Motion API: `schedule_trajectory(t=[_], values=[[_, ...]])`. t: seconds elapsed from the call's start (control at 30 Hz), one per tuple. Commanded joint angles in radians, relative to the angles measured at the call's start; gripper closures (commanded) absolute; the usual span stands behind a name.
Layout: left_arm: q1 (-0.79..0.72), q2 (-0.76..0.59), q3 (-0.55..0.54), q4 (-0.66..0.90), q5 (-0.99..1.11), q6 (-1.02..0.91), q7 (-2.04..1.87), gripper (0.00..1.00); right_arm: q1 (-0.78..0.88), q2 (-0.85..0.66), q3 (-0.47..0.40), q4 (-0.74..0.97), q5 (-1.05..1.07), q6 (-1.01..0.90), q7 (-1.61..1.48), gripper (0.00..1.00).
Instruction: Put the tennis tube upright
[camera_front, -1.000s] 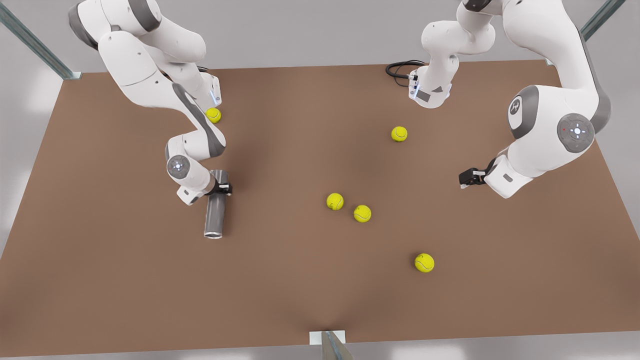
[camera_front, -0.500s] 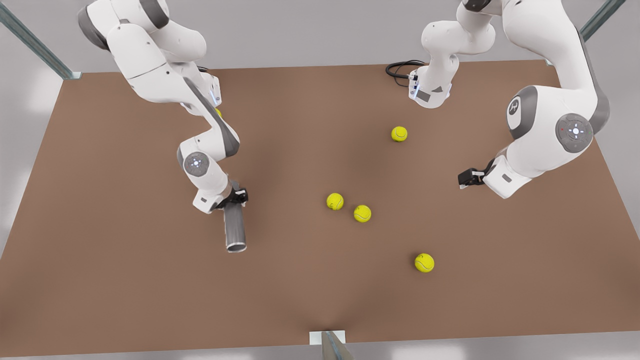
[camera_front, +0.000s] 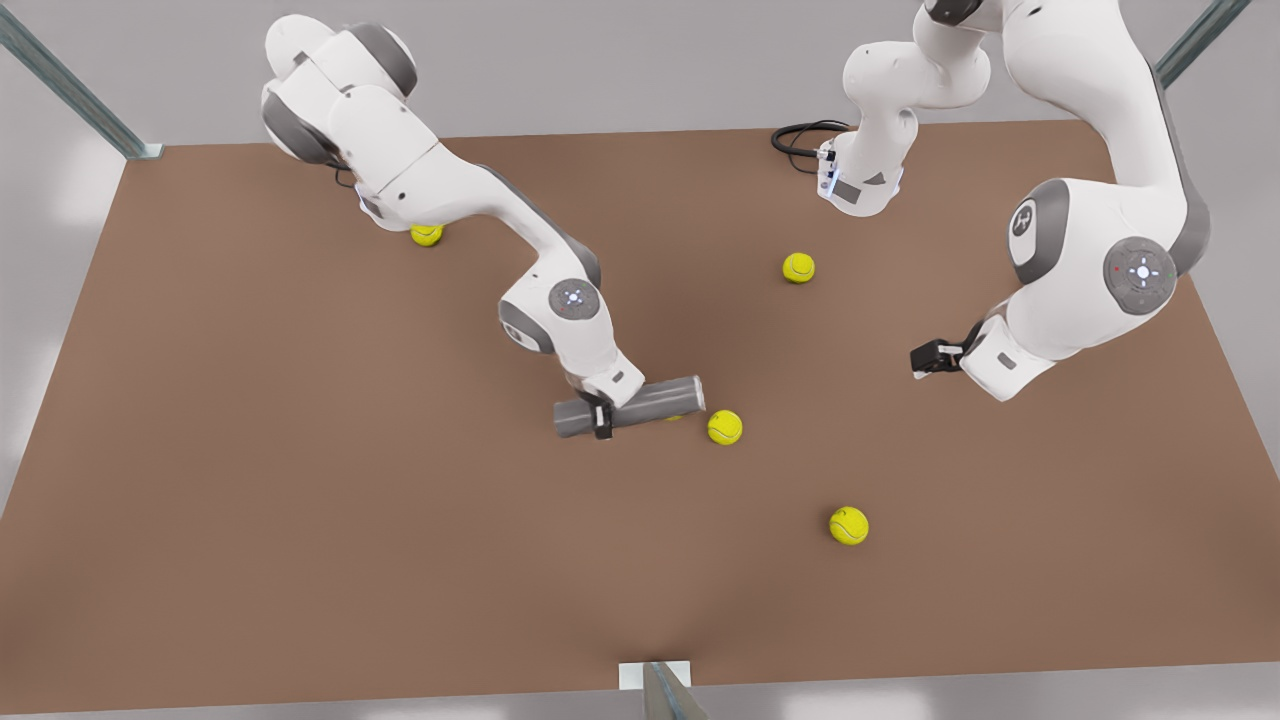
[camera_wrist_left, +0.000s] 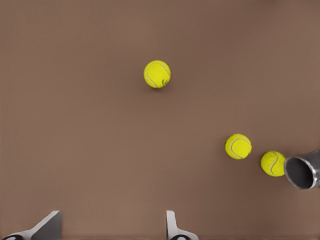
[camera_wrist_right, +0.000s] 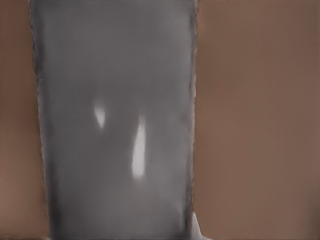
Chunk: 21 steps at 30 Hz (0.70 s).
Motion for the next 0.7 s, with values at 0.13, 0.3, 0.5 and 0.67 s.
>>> schedule_trajectory(t=[0.13,0.3,0.5,0.67], values=[[-0.001,0.003,0.0,-0.002,-0.001,-0.001,0.0,0.01,0.151,0.141,-0.081,0.227,0.002,-0.09,0.001,0.29],[0.0,-0.002,0.0,-0.009,-0.001,-0.002,0.0,0.01,0.236,0.07,-0.081,0.098,0.068,-0.116,0.103,0.29],[-0.004,0.0,-0.002,-0.011,-0.003,-0.002,0.0,0.01,0.262,0.035,-0.087,-0.02,0.068,-0.078,0.149,0.29],[-0.008,0.0,-0.002,-0.011,-0.003,-0.002,0.0,0.01,0.276,0.023,-0.089,-0.081,0.067,-0.029,0.187,0.0]])
